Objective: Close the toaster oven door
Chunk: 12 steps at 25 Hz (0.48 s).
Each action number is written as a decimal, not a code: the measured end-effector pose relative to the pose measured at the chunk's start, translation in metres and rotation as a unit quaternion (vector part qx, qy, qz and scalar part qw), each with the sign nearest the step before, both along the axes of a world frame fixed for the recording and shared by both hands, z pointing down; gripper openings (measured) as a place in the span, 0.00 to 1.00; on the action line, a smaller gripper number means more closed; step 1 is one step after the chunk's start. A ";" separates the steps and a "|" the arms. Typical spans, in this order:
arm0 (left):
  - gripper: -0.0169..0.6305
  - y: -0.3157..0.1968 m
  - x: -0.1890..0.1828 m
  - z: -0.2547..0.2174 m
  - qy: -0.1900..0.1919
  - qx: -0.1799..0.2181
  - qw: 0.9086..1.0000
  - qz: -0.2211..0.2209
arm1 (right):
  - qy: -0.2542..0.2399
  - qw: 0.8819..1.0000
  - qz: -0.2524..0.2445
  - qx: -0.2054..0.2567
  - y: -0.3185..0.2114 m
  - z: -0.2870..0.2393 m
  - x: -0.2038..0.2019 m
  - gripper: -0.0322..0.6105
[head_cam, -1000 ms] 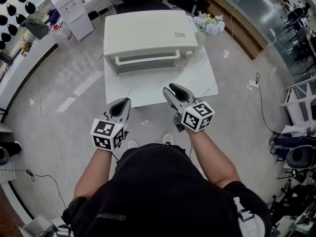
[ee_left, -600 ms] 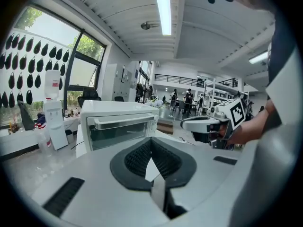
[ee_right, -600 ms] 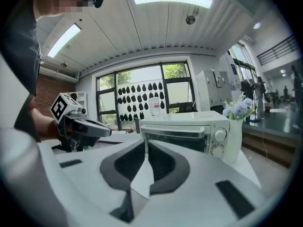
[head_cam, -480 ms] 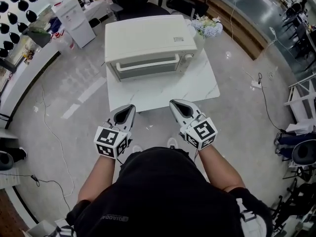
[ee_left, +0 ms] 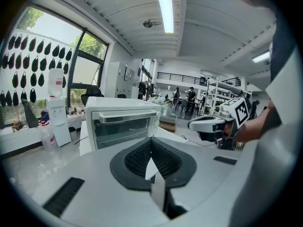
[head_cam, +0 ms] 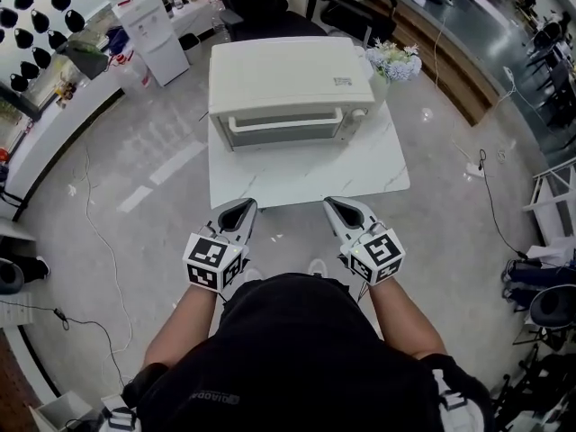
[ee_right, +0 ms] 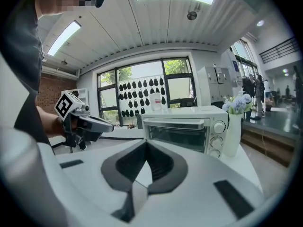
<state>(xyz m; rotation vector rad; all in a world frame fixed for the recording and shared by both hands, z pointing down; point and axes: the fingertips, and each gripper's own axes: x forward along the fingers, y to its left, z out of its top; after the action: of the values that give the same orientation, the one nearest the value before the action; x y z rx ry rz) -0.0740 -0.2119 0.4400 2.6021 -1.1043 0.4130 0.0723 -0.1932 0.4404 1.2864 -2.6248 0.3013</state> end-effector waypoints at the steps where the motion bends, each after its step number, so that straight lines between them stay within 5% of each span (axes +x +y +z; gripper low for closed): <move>1: 0.03 0.000 -0.001 0.000 0.000 0.000 1.000 -0.002 | 0.000 1.000 0.000 -0.001 0.001 0.000 0.000 0.05; 12: 0.03 0.001 -0.002 -0.001 -0.001 0.001 1.000 -0.005 | -0.009 1.000 -0.002 -0.013 0.000 0.002 -0.001 0.05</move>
<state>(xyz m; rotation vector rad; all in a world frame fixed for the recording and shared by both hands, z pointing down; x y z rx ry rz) -0.0757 -0.2113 0.4395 2.5964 -1.1189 0.4137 0.0709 -0.1928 0.4420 1.2769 -2.6302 0.3464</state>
